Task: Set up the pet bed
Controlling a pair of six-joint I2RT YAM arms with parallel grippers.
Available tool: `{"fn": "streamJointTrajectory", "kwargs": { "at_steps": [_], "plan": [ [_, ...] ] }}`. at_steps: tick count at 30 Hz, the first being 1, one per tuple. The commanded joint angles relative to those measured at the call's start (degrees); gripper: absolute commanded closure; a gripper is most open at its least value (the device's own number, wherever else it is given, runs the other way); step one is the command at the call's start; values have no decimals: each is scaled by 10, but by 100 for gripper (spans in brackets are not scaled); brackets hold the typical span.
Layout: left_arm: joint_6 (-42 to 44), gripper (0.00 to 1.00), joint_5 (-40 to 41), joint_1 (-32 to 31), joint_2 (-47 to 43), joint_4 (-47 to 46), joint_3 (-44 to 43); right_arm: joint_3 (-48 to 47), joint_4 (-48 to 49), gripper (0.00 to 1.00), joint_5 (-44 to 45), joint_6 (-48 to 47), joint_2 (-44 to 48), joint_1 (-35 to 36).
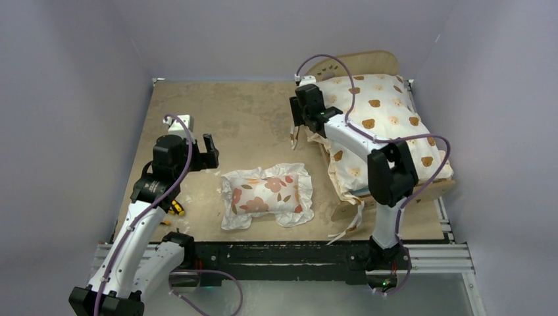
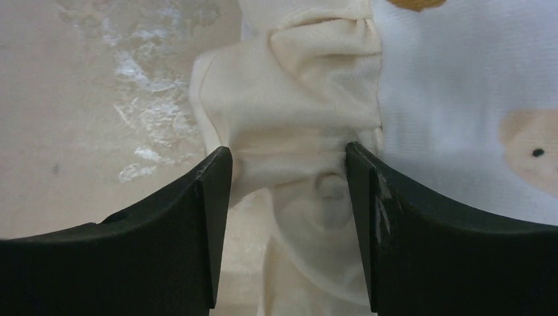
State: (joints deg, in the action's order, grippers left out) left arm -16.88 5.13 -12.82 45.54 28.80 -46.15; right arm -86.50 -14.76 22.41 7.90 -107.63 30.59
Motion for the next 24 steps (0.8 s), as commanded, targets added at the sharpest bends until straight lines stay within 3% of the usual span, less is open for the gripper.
{"fn": "streamJointTrajectory", "kwargs": {
  "at_steps": [1, 4, 11, 24],
  "plan": [
    [9, 1, -4, -1, -3, -16, 1, -52, 32, 36, 40, -21, -38, -7],
    [8, 1, -5, -1, -4, -16, 1, -52, 37, 47, 46, -35, -63, -7],
    [10, 1, -7, -1, -7, -17, 1, -23, 90, 98, -7, -128, -57, 23],
    [8, 1, 26, 4, -37, -15, -2, -169, 100, 100, -248, -364, -117, 180]
  ]
}}
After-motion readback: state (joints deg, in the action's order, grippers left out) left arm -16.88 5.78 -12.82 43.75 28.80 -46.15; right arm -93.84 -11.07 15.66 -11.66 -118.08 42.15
